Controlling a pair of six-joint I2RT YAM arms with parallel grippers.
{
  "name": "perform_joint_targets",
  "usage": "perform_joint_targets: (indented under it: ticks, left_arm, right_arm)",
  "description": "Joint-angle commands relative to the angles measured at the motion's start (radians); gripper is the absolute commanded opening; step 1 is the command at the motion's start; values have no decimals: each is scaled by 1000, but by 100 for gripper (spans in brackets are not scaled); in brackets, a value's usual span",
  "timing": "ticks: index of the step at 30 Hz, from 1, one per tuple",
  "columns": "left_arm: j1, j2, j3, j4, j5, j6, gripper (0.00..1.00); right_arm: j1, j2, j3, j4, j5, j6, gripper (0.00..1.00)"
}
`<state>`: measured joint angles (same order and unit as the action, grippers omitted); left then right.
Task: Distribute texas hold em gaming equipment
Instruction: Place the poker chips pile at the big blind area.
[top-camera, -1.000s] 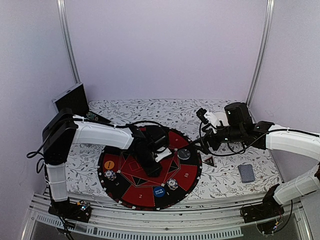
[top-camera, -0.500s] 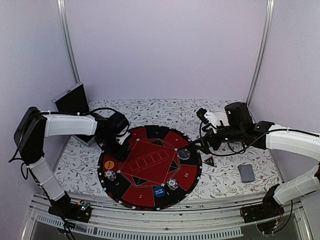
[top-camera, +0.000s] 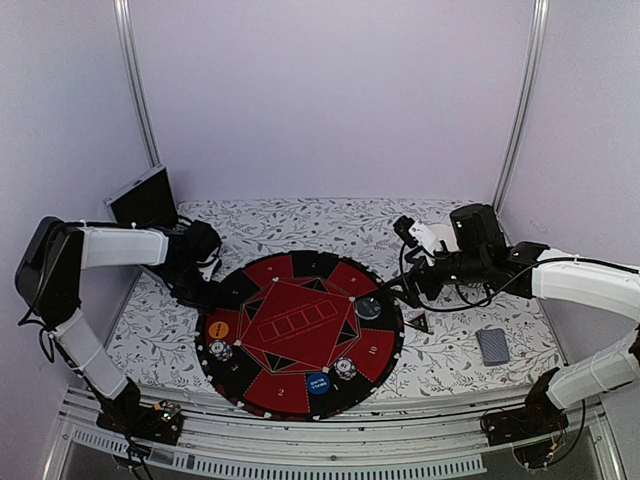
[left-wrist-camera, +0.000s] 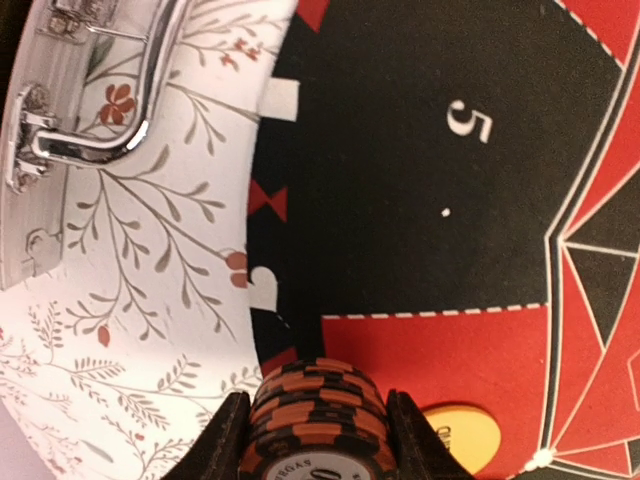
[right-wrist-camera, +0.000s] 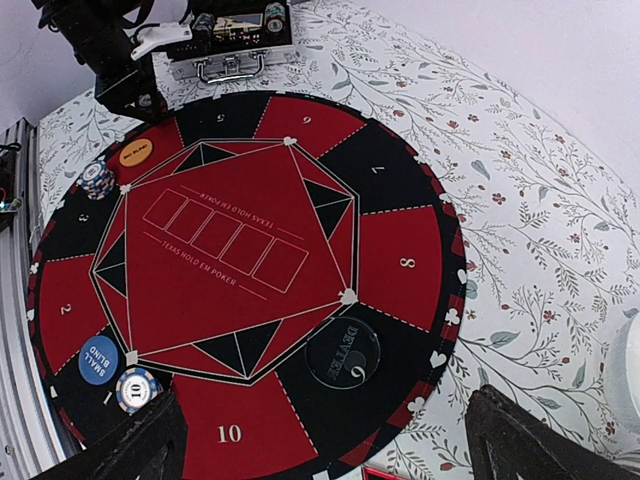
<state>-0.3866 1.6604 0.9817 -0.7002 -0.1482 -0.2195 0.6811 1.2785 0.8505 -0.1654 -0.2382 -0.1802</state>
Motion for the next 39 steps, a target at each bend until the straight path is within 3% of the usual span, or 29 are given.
perform_joint_targets:
  ticks: [1, 15, 18, 20, 21, 28, 33, 39]
  left_arm:
    - [17, 17, -11, 47, -16, -6, 0]
    - [18, 77, -24, 66, 21, -24, 4]
    - [18, 62, -29, 65, 25, -28, 20]
    - [18, 49, -29, 60, 25, -30, 43]
    - [18, 43, -29, 57, 26, -29, 48]
    - [17, -34, 2, 25, 17, -22, 77]
    - [4, -88, 116, -9, 11, 23, 97]
    - [-14, -151, 275, 39, -89, 139, 98]
  right_arm:
    - [-9, -4, -11, 0, 2, -7, 99]
    - [-10, -14, -7, -2, 3, -5, 99]
    - [-11, -20, -7, -2, 4, -2, 99]
    - [-10, -22, -5, -2, 6, -2, 99]
    - [-10, -24, -4, -2, 8, 0, 99]
    - [-11, -46, 13, -2, 39, 5, 99]
    - [-18, -77, 15, 14, 89, 19, 99]
    - [-56, -96, 71, 33, 252, 85, 99]
